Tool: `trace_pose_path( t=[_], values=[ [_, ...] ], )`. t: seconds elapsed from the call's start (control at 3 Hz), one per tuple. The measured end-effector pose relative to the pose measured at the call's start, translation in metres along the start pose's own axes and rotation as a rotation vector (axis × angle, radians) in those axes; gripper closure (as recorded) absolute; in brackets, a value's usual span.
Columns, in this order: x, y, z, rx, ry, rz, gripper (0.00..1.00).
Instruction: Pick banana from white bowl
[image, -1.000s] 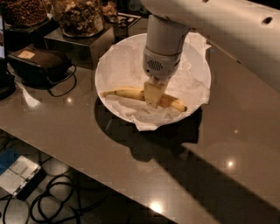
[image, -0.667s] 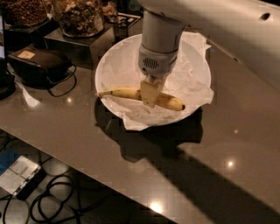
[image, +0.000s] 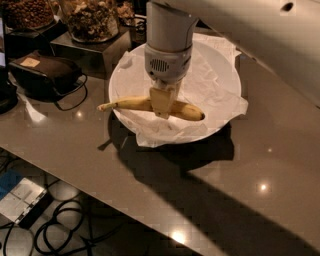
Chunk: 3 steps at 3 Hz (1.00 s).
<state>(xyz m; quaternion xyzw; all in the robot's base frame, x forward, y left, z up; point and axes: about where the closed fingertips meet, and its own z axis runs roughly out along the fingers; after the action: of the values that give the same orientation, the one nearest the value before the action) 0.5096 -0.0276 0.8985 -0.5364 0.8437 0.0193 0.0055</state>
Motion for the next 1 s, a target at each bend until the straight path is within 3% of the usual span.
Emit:
trace_pose_path(
  t=[1.0],
  values=[
    [-0.027, 0.026, -0.032, 0.02, -0.048, -0.064, 1.0]
  ],
)
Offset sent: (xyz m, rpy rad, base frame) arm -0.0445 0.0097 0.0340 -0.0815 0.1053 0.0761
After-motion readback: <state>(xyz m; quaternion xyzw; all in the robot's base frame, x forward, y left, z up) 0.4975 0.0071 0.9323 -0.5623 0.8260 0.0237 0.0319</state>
